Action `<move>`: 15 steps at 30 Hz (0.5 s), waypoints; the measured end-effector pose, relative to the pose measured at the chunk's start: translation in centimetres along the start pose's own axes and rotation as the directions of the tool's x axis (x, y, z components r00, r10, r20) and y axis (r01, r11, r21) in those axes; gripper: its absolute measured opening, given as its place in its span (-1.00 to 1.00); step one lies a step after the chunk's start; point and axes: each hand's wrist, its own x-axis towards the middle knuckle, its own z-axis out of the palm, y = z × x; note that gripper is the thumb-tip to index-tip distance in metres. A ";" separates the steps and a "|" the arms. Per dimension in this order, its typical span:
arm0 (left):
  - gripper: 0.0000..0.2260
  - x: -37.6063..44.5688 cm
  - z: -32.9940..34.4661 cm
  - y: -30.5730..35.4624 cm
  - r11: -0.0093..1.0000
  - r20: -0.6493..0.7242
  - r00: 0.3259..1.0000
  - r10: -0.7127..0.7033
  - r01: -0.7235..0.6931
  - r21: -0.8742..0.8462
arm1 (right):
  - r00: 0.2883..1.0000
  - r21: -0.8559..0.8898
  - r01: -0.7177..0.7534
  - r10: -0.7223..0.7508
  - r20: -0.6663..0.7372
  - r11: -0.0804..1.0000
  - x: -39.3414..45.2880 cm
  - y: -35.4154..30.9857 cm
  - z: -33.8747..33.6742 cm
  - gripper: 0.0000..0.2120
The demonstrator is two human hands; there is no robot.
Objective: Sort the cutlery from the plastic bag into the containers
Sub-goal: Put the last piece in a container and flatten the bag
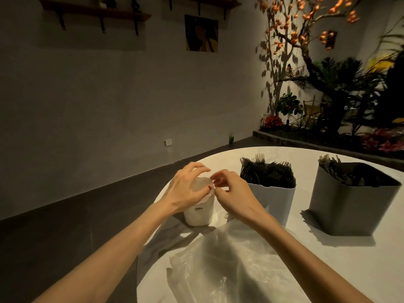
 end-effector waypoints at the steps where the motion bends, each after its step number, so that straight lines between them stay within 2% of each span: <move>1: -0.42 -0.3 0.0 -0.2 0.998 0.020 1.000 -0.013 0.012 0.067 | 1.000 -0.010 0.002 -0.002 0.004 1.000 -0.2 0.0 -0.4 -0.77; 3: -0.36 -0.7 0.0 -0.2 0.980 0.154 0.986 -0.056 0.025 0.198 | 1.000 -0.041 0.016 -0.016 0.004 0.999 -0.8 0.4 -1.5 -0.73; 5: -0.34 -1.2 -0.2 0.1 0.971 0.237 0.968 -0.078 0.019 0.239 | 0.999 -0.048 0.023 -0.021 0.043 0.999 -1.6 0.4 -2.5 -0.72; 8: -0.38 -1.2 -1.4 1.8 0.983 0.094 0.996 0.006 -0.023 0.181 | 0.986 -0.074 0.038 -0.026 0.165 0.997 -3.5 -0.2 -4.8 -0.75; 11: -0.54 -1.5 -2.9 5.4 0.982 -0.034 0.992 0.119 -0.113 0.152 | 0.972 -0.072 0.017 0.001 0.235 0.997 -6.2 -1.3 -8.6 -0.81; 15: -0.72 -4.6 -1.3 12.7 0.975 0.079 0.972 0.222 -0.221 -0.020 | 0.942 -0.177 -0.060 0.114 0.316 0.982 -11.9 -0.8 -13.7 -0.83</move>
